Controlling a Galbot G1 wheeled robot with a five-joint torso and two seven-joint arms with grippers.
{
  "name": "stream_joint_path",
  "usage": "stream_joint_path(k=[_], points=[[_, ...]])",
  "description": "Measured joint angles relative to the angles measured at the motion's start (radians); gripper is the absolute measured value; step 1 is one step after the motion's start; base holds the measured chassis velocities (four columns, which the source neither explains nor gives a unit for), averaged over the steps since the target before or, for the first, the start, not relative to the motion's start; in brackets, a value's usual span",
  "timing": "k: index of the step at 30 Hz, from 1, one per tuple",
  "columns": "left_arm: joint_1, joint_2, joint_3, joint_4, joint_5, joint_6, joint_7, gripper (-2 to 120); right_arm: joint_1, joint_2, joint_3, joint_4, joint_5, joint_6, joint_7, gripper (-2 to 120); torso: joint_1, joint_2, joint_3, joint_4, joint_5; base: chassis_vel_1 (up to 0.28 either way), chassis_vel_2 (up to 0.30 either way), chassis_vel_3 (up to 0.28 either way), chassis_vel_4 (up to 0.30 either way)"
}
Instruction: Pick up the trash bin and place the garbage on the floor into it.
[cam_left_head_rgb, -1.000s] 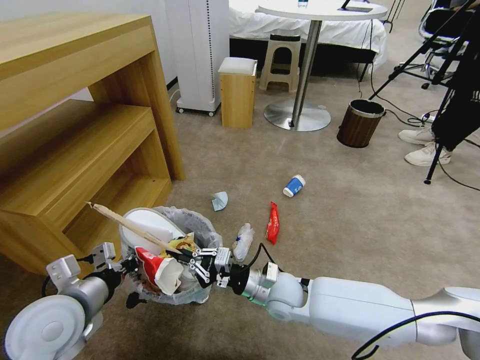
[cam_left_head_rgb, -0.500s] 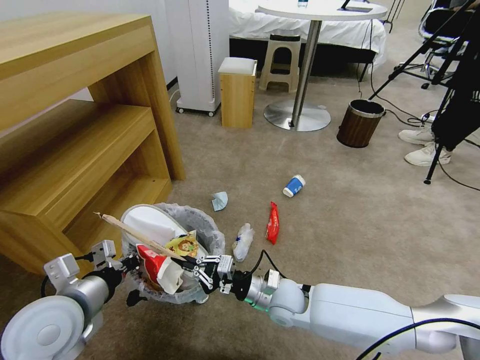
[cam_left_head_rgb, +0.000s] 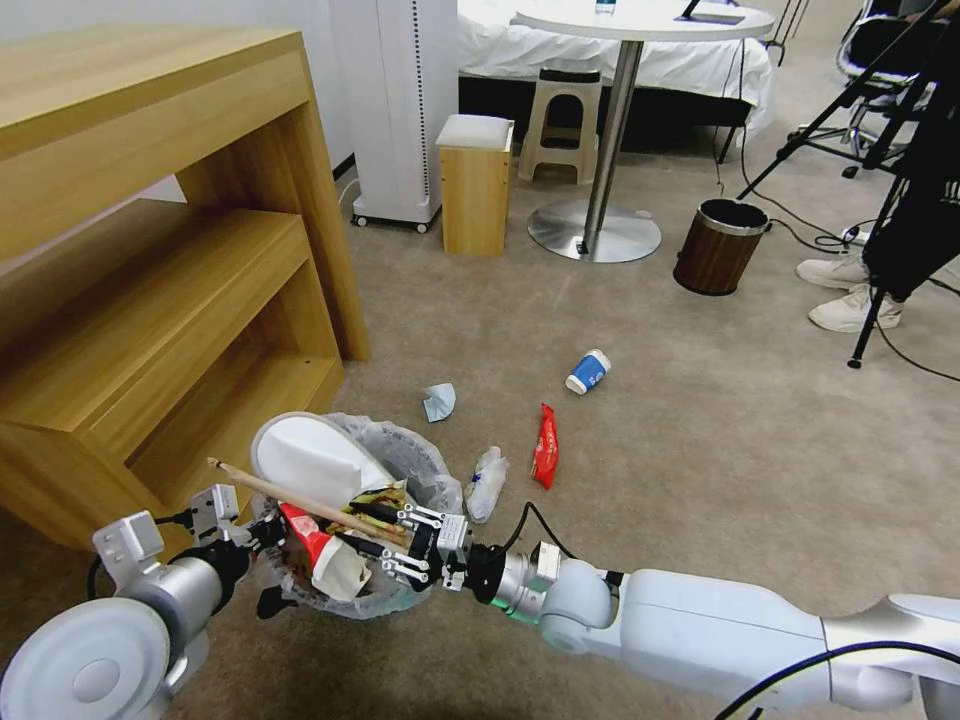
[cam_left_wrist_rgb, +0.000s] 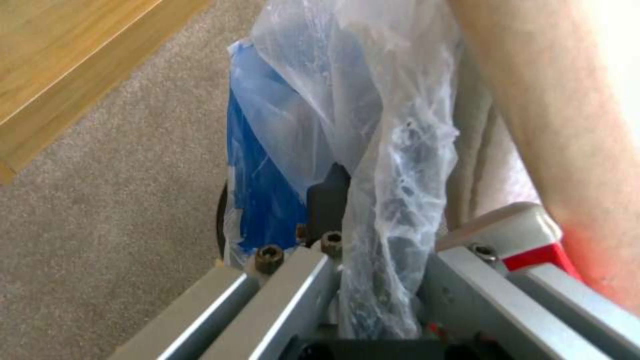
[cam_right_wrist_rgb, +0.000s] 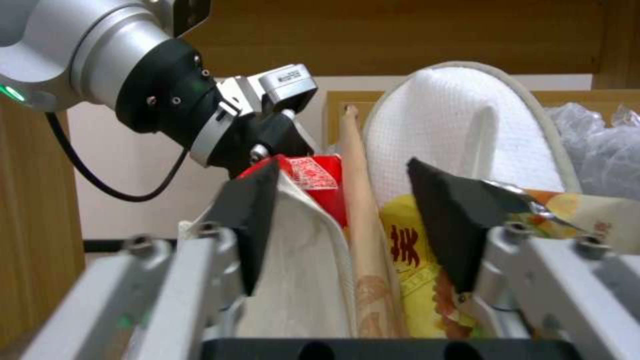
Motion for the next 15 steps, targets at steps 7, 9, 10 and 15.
stream_joint_path(k=[7,9,10,15], points=[[-0.001,0.001,0.0,0.003,-0.002,0.0,0.003,0,0.001,-0.004,0.006,0.005,0.003,0.0,-0.006,80,0.0,0.0,0.0,0.0,0.0,0.0,0.0,0.0,0.0],[0.0,0.001,-0.001,0.003,-0.007,0.0,0.002,0,-0.001,-0.006,0.011,0.006,0.001,0.0,-0.006,86,0.0,0.0,0.0,0.0,0.0,0.0,0.0,0.0,0.0],[0.001,0.001,-0.001,0.003,-0.008,0.0,0.002,0,-0.003,-0.008,0.014,0.008,0.001,0.0,-0.006,89,0.0,0.0,0.0,-0.0001,0.0,0.0,0.0,0.0,0.0],[0.007,0.002,-0.002,0.006,-0.01,0.0,0.002,0,-0.006,-0.014,0.028,0.017,0.0,0.0,-0.006,92,0.0,0.0,0.0,0.0,0.0,0.0,0.0,0.0,0.0]])
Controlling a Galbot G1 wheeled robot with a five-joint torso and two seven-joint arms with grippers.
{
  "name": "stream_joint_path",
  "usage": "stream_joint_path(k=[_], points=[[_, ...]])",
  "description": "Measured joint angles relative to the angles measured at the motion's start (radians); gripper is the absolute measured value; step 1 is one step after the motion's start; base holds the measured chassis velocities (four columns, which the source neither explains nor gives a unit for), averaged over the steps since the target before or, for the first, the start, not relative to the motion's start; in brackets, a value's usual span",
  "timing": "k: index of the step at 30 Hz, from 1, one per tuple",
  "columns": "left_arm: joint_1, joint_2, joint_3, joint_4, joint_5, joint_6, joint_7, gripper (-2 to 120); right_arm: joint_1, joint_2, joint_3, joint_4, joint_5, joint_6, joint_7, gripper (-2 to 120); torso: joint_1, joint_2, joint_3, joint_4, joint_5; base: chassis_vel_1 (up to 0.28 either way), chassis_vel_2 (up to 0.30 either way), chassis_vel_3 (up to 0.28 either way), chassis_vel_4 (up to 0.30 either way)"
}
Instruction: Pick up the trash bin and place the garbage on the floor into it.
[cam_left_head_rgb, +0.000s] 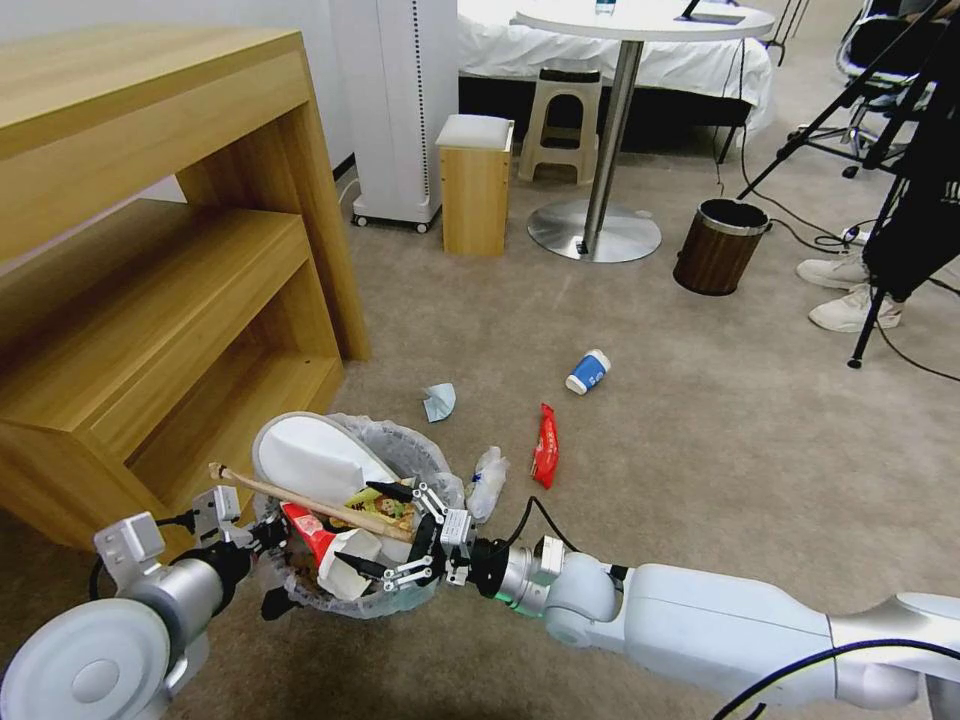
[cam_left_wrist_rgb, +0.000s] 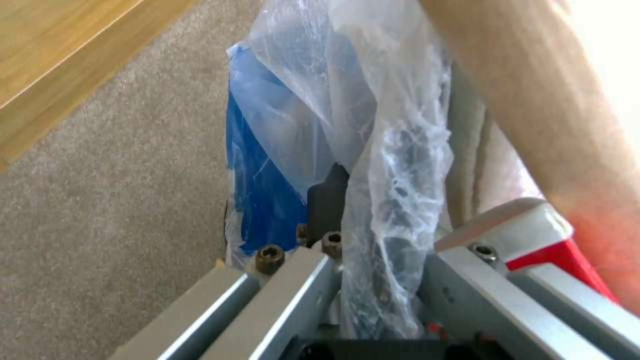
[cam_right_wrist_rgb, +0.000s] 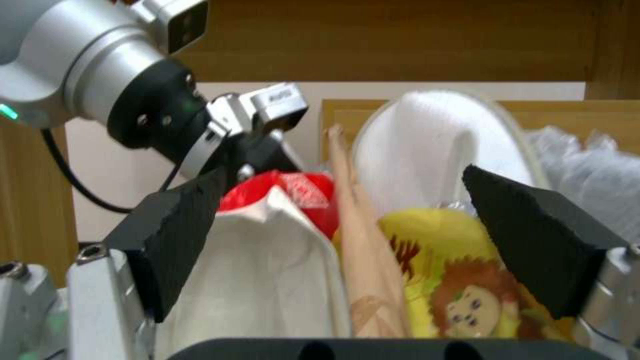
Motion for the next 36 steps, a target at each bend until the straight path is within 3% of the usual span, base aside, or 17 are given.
stream_joint_path(k=[18,27,36], points=[[-0.006,0.003,0.018,0.071,0.006,0.0,-0.012,0,-0.021,-0.022,0.089,0.031,0.021,-0.004,0.01,90,0.0,0.0,0.0,0.0,-0.0001,0.0,0.0,0.0,0.0],[-0.006,-0.003,0.022,0.08,0.012,0.001,-0.01,0,-0.02,-0.009,0.091,0.043,0.032,-0.008,0.026,89,0.0,0.0,0.0,0.0,0.0,0.0,0.0,0.0,0.0],[-0.003,-0.009,0.02,0.082,0.021,0.002,-0.006,0,-0.028,-0.004,0.168,0.052,0.049,-0.016,0.052,88,0.0,0.0,0.0,0.0001,-0.0001,0.0,0.0,0.0,0.0]])
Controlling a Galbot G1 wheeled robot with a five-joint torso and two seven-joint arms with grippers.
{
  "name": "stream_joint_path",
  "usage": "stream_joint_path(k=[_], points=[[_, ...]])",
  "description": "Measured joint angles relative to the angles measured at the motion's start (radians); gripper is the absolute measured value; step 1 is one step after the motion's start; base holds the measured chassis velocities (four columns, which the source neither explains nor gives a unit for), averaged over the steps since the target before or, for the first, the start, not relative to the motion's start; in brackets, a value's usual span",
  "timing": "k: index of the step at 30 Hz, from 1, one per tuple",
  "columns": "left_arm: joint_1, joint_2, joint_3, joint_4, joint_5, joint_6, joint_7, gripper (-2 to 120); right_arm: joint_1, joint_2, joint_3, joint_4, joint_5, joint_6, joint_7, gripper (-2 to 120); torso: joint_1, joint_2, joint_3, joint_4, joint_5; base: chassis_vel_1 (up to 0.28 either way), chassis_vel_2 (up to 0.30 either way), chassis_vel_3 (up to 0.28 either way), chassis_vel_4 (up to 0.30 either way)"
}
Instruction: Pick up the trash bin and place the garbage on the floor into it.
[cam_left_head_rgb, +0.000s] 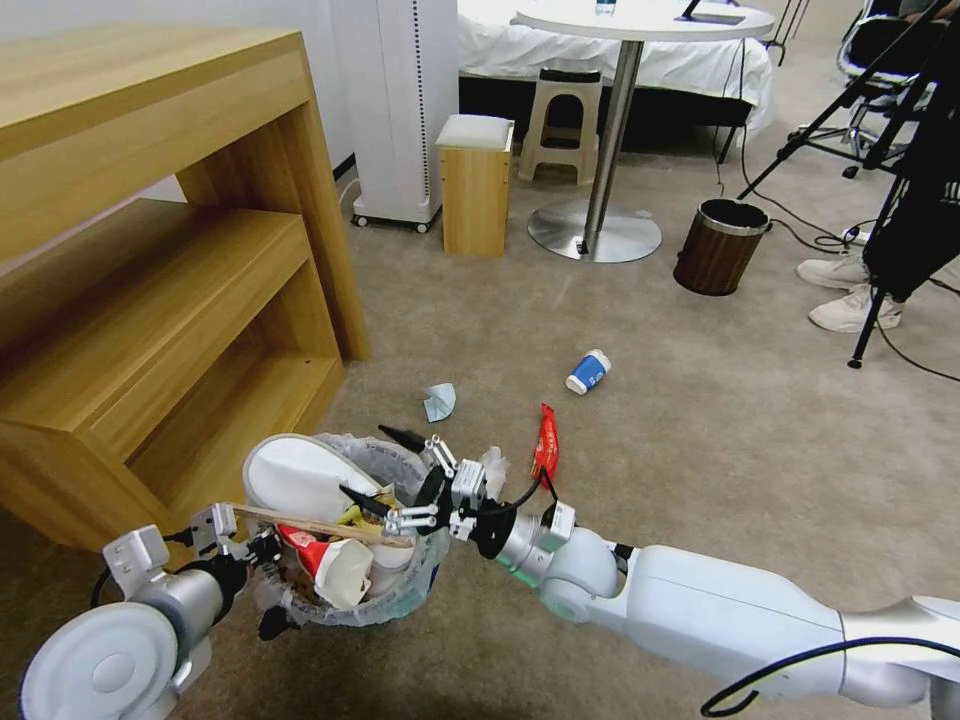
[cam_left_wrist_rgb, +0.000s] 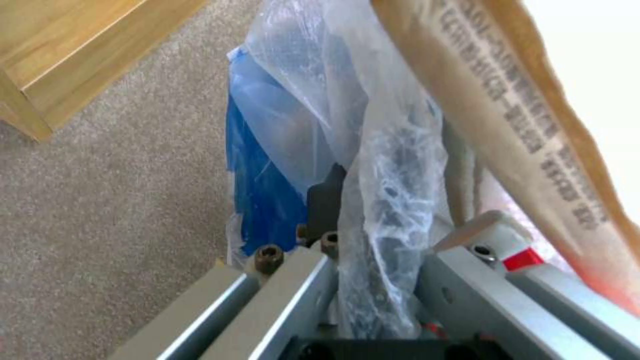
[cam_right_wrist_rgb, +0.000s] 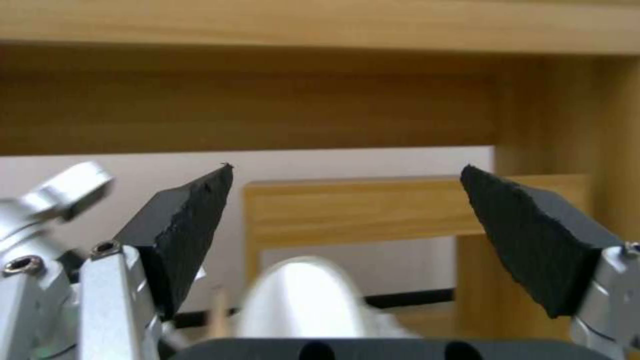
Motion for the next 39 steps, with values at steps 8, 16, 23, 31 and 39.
stream_joint_path(k=[8,16,23,31,39], points=[[0.014,0.002,-0.021,-0.03,-0.008,0.0,-0.007,0,-0.041,-0.051,0.141,-0.043,0.018,-0.002,-0.039,88,0.0,0.0,0.0,-0.0001,0.0001,0.0,0.0,0.0,0.0],[0.079,0.029,-0.089,-0.086,-0.029,-0.004,-0.038,0,-0.149,-0.162,0.364,-0.107,0.025,0.011,-0.068,89,0.0,0.0,0.0,-0.0002,0.0003,0.0,0.0,0.0,0.0],[0.148,0.031,-0.137,-0.116,-0.019,-0.016,-0.045,0,-0.208,-0.224,0.486,-0.192,0.007,0.036,-0.083,89,0.0,0.0,0.0,-0.0004,0.0001,0.0,0.0,0.0,0.0],[0.267,0.01,-0.243,-0.151,0.002,-0.029,-0.021,0,-0.256,-0.209,0.54,-0.245,-0.057,0.049,-0.067,89,0.0,0.0,0.0,0.0,0.0003,0.0,0.0,0.0,0.0],[0.361,-0.028,-0.38,-0.212,0.026,-0.051,-0.002,0,-0.274,-0.146,0.554,-0.302,-0.106,0.068,-0.062,89,0.0,0.0,0.0,0.0,0.0,0.0,0.0,0.0,0.0]])
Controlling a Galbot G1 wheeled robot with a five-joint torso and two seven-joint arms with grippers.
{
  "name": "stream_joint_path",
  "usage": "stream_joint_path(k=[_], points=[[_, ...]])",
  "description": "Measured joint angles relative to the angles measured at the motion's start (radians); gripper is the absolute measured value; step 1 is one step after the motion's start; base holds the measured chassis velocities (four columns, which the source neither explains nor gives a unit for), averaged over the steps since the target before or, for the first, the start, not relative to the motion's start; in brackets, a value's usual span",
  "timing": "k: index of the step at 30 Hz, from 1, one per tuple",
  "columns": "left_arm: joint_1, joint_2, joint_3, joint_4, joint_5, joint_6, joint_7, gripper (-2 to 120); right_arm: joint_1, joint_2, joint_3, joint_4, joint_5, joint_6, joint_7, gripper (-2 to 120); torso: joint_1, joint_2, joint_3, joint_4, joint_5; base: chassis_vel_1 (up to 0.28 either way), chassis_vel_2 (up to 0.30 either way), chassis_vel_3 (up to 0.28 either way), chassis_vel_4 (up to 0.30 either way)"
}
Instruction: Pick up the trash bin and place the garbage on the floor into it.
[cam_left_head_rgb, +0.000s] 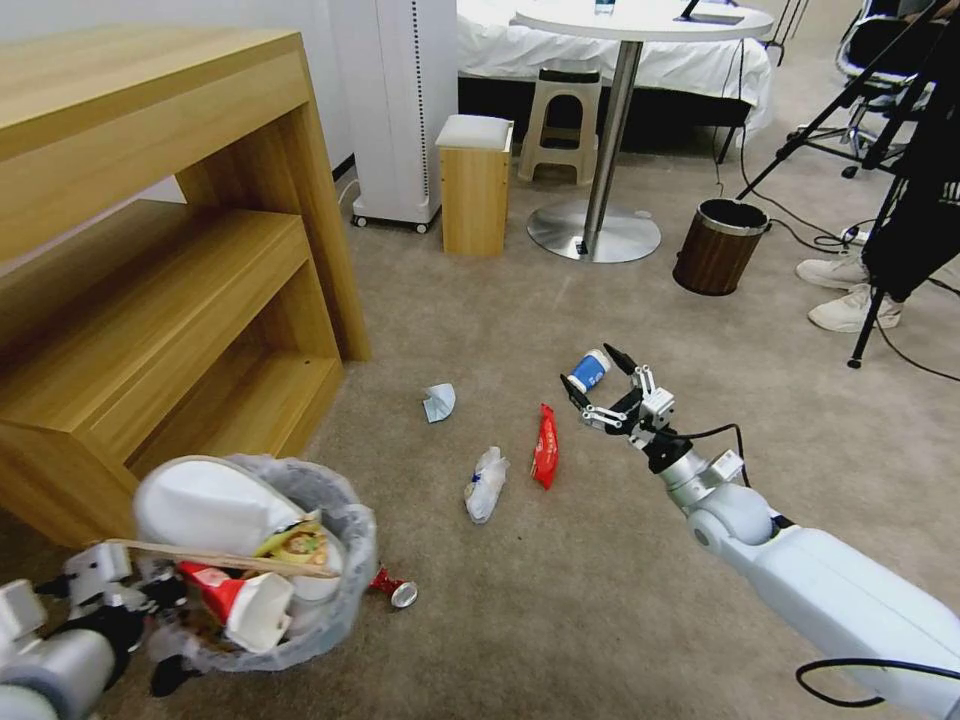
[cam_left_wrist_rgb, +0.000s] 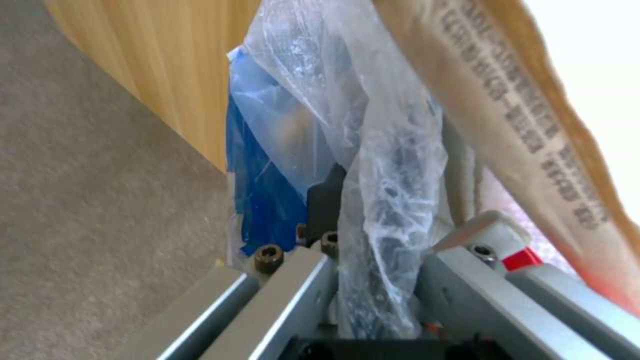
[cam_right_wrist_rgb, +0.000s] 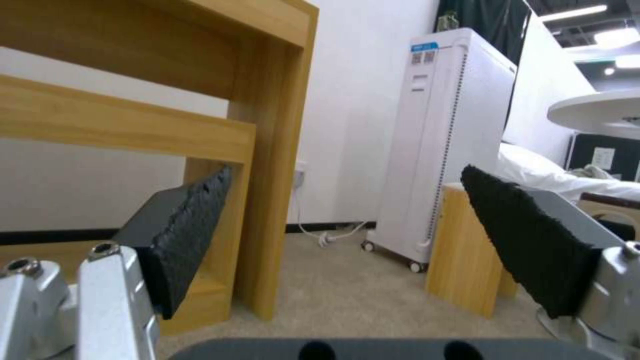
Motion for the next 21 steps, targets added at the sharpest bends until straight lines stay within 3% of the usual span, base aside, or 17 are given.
stream_joint_path(k=[9,21], points=[[0.035,-0.082,-0.021,-0.028,0.036,-0.01,-0.006,0,-0.006,0.038,-0.021,-0.04,-0.035,0.022,-0.01,88,0.0,0.0,0.0,0.0001,0.0,0.0,0.0,0.0,0.0],[0.038,-0.186,0.022,-0.027,0.094,-0.015,0.021,0,-0.097,0.018,-0.051,-0.034,-0.068,0.052,-0.048,88,0.0,0.0,0.0,-0.0001,0.0,0.0,0.0,0.0,0.0]])
